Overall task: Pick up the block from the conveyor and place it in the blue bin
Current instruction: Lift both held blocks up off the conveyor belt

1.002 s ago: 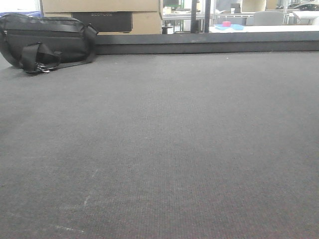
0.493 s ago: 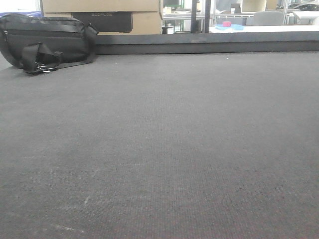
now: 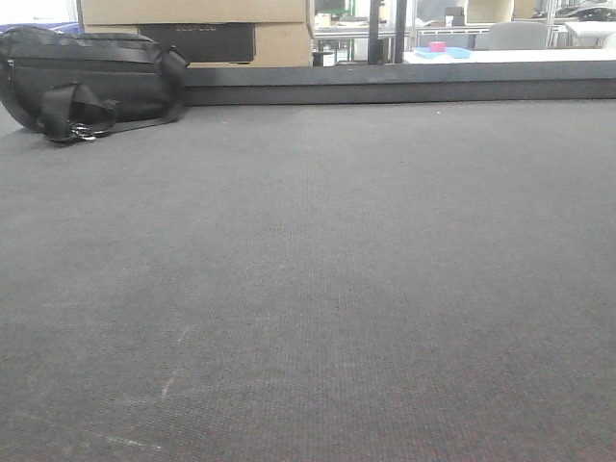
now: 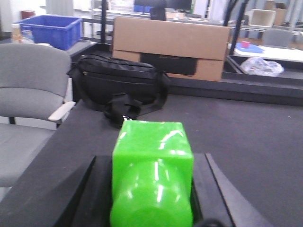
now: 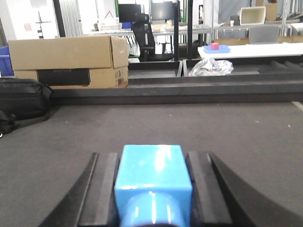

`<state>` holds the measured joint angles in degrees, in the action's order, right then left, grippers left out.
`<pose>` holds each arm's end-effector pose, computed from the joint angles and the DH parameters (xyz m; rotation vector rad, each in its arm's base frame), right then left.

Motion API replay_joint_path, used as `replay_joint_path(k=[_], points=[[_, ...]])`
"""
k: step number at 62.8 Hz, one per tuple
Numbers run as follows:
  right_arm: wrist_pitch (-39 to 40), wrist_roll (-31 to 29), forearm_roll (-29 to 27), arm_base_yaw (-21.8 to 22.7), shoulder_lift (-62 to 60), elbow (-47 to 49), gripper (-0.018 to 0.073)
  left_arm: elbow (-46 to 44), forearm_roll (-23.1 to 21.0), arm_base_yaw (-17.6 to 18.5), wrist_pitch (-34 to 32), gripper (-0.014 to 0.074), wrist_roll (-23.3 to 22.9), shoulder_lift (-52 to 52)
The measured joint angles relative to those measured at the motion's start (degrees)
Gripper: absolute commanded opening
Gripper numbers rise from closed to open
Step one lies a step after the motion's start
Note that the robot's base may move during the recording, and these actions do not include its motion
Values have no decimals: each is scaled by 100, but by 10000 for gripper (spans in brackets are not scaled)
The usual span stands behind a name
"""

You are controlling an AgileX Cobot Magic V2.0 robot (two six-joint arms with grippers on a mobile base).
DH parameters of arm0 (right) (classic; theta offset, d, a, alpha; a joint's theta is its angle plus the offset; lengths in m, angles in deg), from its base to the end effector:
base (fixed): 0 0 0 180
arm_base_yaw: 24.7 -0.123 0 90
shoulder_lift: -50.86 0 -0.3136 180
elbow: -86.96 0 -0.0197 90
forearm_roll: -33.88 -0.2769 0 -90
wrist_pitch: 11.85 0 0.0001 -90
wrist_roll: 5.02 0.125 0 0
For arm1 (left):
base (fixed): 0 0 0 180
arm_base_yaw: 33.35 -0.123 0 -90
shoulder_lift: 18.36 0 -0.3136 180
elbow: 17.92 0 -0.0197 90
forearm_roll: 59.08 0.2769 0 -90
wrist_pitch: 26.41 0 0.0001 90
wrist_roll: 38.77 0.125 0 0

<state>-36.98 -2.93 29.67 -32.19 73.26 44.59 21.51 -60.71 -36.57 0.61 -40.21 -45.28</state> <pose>0.0759 0.0139 0.3786 -0.0463 1.5711 0.2081 0.0908 0.0035 0.3867 -0.0770 1.6276 -0.0061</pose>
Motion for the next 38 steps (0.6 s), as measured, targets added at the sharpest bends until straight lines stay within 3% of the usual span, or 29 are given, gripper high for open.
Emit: replay_joint_path(k=[12,38], points=[[24,0,3,0,-31,0,-162,0,375,254,0,-111,0,0],[24,0,3,0,-31,0,-162,0,449,254,-10,-111,0,0]])
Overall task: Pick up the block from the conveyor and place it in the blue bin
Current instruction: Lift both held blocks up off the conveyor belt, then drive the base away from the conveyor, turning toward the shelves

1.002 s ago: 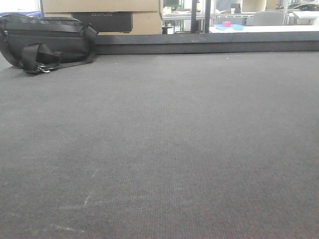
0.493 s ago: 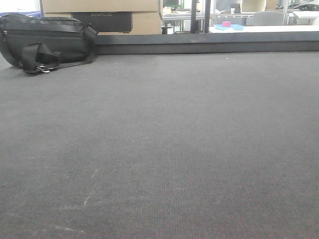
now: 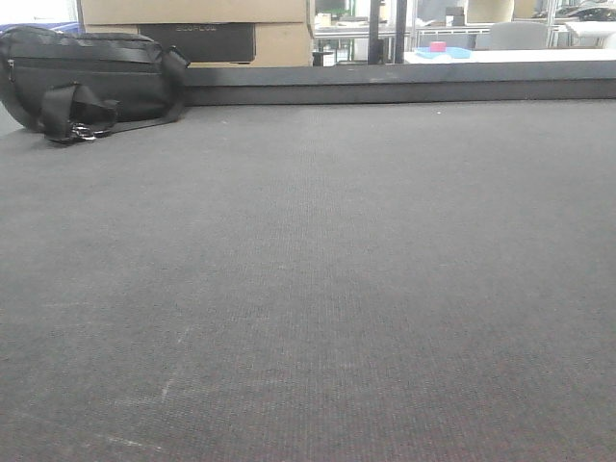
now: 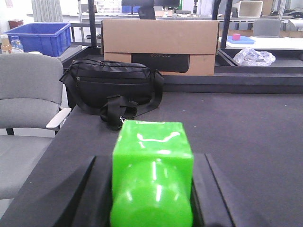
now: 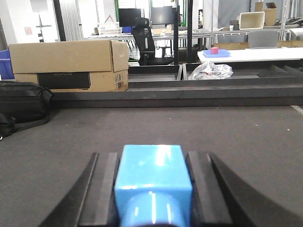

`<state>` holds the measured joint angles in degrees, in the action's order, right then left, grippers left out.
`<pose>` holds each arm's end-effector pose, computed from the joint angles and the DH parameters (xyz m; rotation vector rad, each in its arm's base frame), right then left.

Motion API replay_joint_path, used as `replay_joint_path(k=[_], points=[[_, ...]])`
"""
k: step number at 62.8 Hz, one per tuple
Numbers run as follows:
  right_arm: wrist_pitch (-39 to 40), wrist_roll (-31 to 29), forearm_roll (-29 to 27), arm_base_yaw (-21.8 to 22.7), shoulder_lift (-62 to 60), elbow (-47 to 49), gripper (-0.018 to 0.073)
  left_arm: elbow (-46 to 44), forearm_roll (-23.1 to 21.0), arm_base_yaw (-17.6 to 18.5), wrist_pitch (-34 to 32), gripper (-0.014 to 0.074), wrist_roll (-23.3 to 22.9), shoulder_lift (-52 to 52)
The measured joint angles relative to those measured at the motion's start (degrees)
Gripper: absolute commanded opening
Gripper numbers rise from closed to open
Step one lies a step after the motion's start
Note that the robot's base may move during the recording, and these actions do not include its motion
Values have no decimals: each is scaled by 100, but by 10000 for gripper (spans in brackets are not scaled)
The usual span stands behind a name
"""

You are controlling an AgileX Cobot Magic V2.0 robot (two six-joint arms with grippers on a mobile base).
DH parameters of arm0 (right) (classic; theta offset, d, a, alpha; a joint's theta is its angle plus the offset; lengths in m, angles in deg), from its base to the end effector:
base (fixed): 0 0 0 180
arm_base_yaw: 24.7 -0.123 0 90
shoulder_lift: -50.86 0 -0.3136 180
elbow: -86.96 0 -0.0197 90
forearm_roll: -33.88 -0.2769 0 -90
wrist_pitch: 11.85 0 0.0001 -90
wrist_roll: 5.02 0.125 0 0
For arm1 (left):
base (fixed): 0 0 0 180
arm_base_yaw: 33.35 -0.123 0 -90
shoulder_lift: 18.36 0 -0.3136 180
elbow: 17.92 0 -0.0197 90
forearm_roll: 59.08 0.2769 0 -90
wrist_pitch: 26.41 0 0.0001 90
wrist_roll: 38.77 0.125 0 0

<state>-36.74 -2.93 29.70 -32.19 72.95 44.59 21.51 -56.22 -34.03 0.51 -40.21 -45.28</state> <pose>0.0746 0.0137 0.3795 -0.0462 1.5615 0.2079 0.0908 0.0039 0.3869 -0.0113 1.6275 0.0424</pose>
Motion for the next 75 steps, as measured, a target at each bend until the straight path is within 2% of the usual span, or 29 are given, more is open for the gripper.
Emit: replay_joint_path(k=[75], points=[[0,0,9,0,0,0,-162,0,0,0,-13,-111,0,0]])
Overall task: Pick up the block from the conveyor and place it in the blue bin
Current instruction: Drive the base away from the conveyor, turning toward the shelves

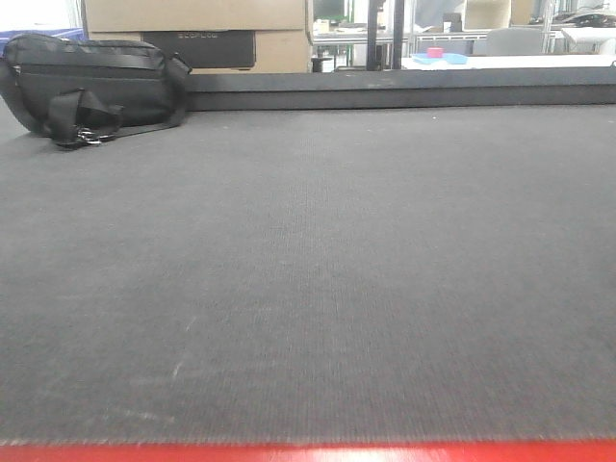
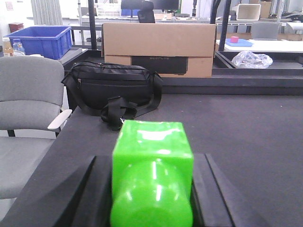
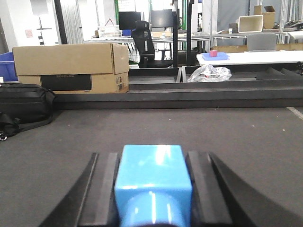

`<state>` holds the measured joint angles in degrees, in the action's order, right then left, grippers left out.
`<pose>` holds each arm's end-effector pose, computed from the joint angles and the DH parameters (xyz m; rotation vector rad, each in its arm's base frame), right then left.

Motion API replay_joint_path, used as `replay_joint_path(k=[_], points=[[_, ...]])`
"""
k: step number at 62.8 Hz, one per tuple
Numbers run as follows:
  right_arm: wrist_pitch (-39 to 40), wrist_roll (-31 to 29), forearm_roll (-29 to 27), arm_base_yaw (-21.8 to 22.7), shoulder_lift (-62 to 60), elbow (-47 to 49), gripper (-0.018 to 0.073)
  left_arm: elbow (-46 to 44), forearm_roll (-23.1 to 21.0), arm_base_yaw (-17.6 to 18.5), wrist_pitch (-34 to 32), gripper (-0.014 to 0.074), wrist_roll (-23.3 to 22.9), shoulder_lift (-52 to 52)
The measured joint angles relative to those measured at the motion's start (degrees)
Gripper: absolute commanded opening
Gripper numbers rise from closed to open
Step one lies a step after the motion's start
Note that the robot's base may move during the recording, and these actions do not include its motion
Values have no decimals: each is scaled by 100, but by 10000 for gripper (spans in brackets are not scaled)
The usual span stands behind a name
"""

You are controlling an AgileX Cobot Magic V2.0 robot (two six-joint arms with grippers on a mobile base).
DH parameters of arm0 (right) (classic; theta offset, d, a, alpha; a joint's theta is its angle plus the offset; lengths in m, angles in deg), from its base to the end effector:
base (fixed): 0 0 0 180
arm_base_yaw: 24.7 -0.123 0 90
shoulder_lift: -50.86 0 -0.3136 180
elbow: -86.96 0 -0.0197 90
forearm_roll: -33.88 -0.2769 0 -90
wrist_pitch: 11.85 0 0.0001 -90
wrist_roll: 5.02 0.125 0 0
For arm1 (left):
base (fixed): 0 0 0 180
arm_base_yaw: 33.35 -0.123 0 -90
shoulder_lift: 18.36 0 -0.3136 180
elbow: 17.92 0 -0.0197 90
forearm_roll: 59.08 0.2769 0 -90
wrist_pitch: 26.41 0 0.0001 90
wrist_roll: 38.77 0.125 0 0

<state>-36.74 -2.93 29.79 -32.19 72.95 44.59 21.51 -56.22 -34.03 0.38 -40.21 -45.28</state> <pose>0.0746 0.0136 0.3795 -0.0468 1.5614 0.2063 0.0909 0.0039 0.3872 -0.0112 1.6252 0.0424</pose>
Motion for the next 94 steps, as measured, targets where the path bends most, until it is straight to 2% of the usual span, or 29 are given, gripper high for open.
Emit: replay_joint_path(k=[94], points=[[0,9,0,0,0,0,-162,0,0,0,0,-111,0,69]])
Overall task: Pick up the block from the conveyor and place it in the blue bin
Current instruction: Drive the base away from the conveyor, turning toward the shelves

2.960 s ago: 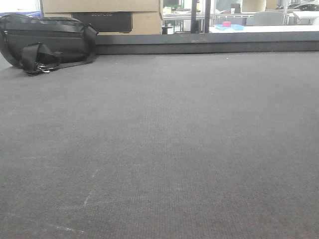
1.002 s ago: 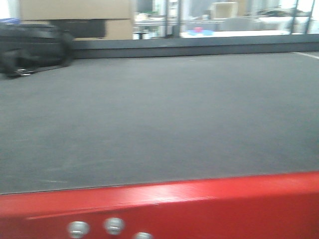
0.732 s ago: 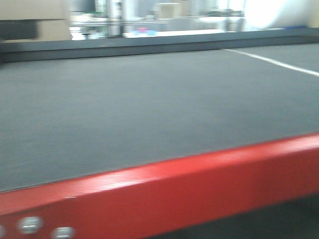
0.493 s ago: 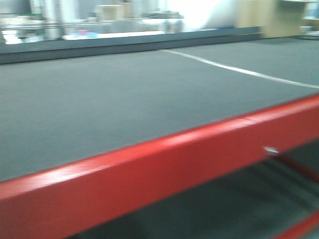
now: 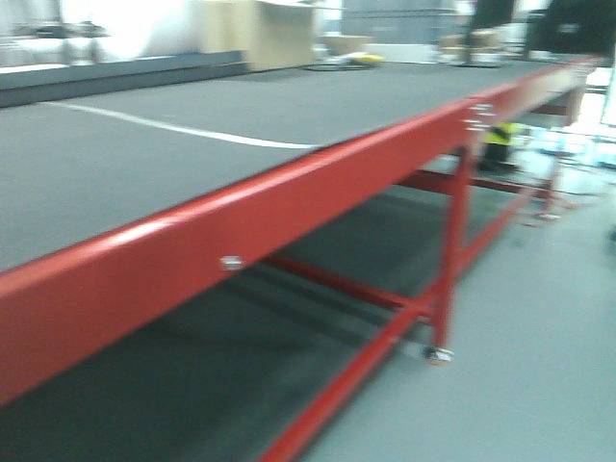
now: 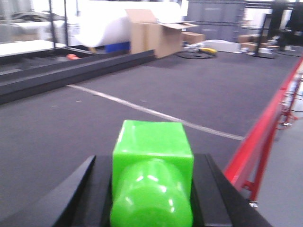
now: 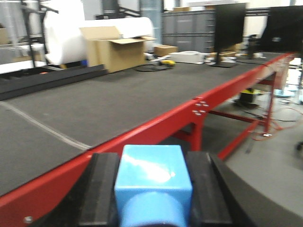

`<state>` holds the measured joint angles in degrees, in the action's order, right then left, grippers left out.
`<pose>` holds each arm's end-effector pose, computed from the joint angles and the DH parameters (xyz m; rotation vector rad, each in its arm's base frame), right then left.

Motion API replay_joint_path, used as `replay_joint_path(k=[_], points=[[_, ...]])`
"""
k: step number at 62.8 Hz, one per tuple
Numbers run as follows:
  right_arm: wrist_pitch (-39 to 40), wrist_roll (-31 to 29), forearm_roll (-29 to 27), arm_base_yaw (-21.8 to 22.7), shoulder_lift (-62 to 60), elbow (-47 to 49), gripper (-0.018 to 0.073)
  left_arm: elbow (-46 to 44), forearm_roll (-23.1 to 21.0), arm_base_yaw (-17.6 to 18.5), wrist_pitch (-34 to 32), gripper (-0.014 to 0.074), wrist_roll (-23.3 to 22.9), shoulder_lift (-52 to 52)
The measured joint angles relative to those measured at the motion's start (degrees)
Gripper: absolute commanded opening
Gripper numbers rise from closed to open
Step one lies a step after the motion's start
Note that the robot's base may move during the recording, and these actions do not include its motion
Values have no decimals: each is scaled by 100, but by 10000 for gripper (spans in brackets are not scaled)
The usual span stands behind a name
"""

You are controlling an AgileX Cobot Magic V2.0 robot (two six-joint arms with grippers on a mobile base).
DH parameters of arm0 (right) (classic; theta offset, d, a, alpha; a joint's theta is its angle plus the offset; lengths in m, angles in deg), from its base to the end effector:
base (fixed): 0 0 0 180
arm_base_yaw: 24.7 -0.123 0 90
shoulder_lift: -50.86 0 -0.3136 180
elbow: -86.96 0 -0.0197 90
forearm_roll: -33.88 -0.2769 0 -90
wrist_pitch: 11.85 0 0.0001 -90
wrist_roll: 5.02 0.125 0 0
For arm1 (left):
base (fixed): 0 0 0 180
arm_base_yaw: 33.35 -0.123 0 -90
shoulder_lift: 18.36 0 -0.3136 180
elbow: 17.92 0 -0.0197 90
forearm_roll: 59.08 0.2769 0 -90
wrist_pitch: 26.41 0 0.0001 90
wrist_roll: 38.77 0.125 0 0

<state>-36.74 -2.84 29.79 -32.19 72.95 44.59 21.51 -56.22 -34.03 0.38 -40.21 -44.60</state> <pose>0.0746 0.0136 0.3795 -0.0455 1.5615 0.2075 0.0877 0.0039 0.3883 -0.0113 1.6133 0.0423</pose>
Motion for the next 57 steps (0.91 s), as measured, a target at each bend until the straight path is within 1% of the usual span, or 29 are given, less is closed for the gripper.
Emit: replay_joint_path(k=[57], points=[[0,-10,0,0,0,0,-162,0,0,0,0,-111,0,0]])
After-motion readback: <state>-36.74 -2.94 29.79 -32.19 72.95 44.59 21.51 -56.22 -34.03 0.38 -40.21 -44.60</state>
